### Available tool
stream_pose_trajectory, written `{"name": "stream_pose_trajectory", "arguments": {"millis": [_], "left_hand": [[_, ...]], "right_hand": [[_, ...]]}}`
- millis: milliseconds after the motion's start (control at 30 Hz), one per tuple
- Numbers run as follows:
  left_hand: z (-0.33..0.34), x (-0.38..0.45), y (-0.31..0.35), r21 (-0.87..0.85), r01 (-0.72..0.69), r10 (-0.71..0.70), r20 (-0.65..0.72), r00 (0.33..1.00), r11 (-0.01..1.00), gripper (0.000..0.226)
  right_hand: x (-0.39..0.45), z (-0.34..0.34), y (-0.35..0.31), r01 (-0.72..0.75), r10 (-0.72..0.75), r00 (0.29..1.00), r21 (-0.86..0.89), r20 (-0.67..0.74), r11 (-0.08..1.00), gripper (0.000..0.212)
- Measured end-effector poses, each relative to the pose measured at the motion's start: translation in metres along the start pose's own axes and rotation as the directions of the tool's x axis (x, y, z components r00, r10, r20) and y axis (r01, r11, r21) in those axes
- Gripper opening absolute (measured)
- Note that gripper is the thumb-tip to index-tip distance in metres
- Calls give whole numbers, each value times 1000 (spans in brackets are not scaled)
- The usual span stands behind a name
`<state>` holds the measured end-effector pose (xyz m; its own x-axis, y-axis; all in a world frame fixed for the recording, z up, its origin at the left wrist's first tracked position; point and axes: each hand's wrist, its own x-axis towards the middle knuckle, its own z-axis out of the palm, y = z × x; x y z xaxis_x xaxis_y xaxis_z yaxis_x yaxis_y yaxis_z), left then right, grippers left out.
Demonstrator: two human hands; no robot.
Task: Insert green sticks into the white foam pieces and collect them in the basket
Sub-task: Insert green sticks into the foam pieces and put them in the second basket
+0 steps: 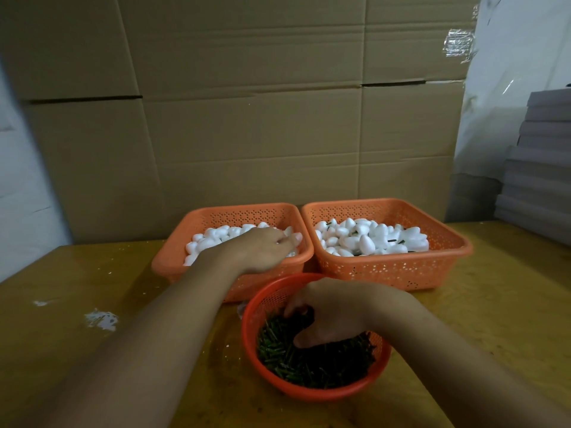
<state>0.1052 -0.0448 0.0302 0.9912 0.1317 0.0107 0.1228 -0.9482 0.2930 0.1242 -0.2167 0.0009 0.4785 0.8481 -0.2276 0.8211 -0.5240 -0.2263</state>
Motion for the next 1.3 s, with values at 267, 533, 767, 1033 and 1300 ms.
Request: {"name": "stream_pose_trajectory", "arguments": {"millis": [267,533,767,1033,1300], "left_hand": [[-1,3,-11,-22,-37,36,-20,999,999,31],[-1,-3,-37,-358,-195,86,-297,951,913,19],[13,-33,-36,-716,-290,37,-347,937,635,21],[8,-51,-18,-986,-153,-40,-156,987,67,24],[5,-52,-18,-969,23,-50,37,998,-245,24]], "right_hand": [[2,2,1,8,-8,1000,5,-16,1000,53],[1,1,1,7,-7,1000,-2,-19,1000,51],[1,3,1,8,-8,999,-7,-46,1000,49],[1,3,0,0,0,999,-5,-49,1000,48],[1,3,0,2,-3,999,-14,-47,1000,48]]}}
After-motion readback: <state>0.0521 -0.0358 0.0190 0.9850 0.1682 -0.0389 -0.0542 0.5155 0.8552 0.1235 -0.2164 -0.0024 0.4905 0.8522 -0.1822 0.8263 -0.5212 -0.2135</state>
